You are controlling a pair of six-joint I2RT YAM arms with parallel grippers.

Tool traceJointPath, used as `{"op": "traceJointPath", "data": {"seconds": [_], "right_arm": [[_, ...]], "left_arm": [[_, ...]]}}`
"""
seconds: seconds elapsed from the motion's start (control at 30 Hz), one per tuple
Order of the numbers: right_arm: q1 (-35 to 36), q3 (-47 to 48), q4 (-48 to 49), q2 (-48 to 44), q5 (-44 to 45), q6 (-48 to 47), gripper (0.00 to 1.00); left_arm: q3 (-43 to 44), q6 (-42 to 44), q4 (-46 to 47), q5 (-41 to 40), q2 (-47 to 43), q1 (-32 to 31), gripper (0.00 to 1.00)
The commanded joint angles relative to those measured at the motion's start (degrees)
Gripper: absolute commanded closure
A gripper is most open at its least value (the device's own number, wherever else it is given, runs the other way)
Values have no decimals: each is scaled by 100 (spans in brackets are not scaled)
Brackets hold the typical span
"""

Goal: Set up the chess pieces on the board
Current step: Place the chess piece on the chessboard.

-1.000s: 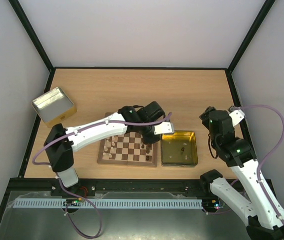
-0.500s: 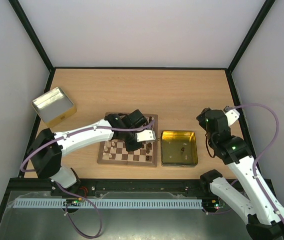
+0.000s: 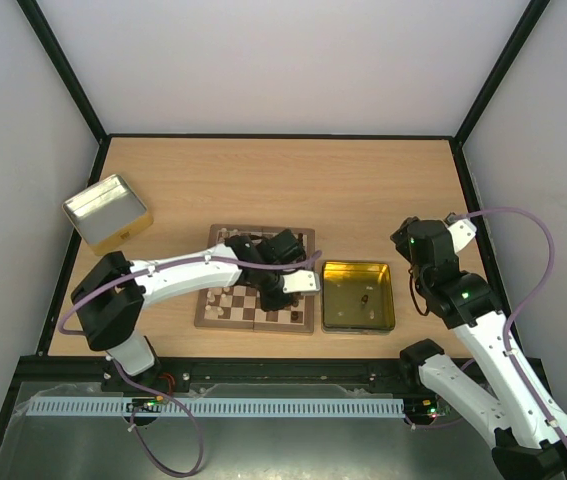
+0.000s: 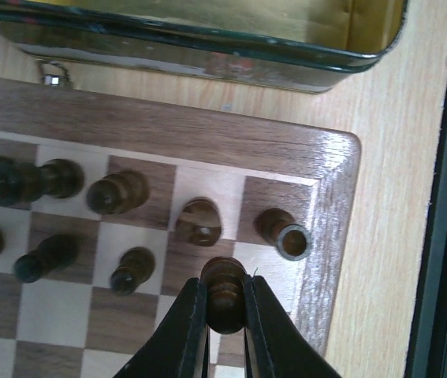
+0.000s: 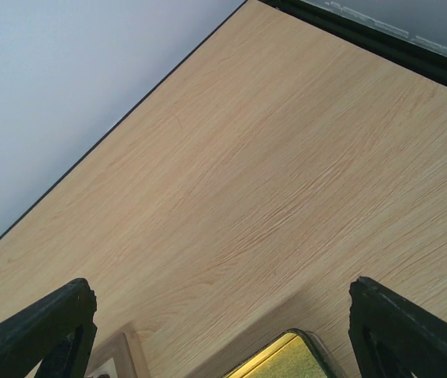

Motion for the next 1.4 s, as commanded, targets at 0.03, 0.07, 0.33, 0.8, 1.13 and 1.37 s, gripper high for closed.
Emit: {"op": "traceJointPath", "data": {"seconds": [0.03, 0.07, 0.33, 0.8, 1.13, 1.37], "right_arm": [[-24, -90, 54, -37, 87, 24, 16], [-24, -97, 59, -37, 82, 23, 16], [-24, -161, 72, -65, 18, 41, 16], [-24, -178, 113, -46, -9, 19, 15], [-24, -206, 159, -37, -62, -3, 15], [-24, -193, 122, -54, -45, -27, 16]], "left_arm": [[-167, -70, 51, 31, 92, -142, 98], [-186, -66, 69, 6, 101, -139, 98], [-319, -78, 186, -176, 182, -139, 98], [-281, -123, 291, -283, 402, -130, 98], [-316, -136, 300, -369, 415, -51, 98], [-284, -166, 296, -359, 487, -33, 98]]}}
